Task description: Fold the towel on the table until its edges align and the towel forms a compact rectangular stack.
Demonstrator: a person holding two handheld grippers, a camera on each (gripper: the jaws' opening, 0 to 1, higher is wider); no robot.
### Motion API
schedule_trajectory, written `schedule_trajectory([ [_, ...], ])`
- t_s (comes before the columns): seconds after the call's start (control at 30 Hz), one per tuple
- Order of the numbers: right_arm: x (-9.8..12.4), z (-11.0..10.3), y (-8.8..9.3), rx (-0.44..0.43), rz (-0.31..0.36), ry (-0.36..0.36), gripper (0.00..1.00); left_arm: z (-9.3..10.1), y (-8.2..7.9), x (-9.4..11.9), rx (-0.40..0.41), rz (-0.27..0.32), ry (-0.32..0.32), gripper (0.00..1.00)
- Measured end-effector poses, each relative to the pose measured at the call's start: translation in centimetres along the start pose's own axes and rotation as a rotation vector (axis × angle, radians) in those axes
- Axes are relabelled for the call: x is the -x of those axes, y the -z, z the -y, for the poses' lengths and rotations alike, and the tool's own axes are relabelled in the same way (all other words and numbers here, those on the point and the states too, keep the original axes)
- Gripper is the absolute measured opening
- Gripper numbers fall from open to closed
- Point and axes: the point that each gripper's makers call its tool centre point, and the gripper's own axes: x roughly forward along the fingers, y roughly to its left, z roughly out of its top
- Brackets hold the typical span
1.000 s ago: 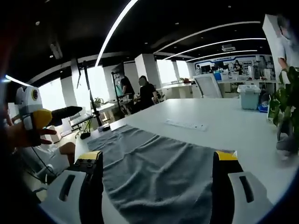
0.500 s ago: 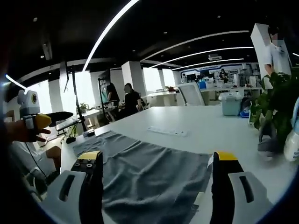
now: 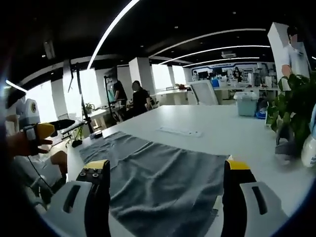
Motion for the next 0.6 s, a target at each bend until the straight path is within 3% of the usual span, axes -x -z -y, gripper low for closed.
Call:
schedule_trajectory([
  [0.13,-0.1,-0.9,0.2,0.014,-0.003,-0.022,0.96,-0.1,-0.5,0.4,0.008,0.027,-0.019,0.99],
  [0.2,0.1,-1.6,0.9,0.042,-0.023,-0.044,0.96,-0.4,-0.6,0.0,0.058,0.065,-0.053,0.99],
  [0.43,1.8,-2.4,1.5,0.072,-0.035,-0.070,0.96,0.9,0.0,-0.8,0.053,0.060,-0.032,0.99],
  [0.5,2.0,-2.2,1.2,0.051,-0.035,-0.067,0.96,1.1,-0.1,-1.0,0.054,0.064,-0.028,0.99],
  [0.6,2.5,-1.9,-0.2,0.055,0.020,-0.055,0.96,1.6,-0.3,-1.4,0.055,0.073,-0.017,0.99],
])
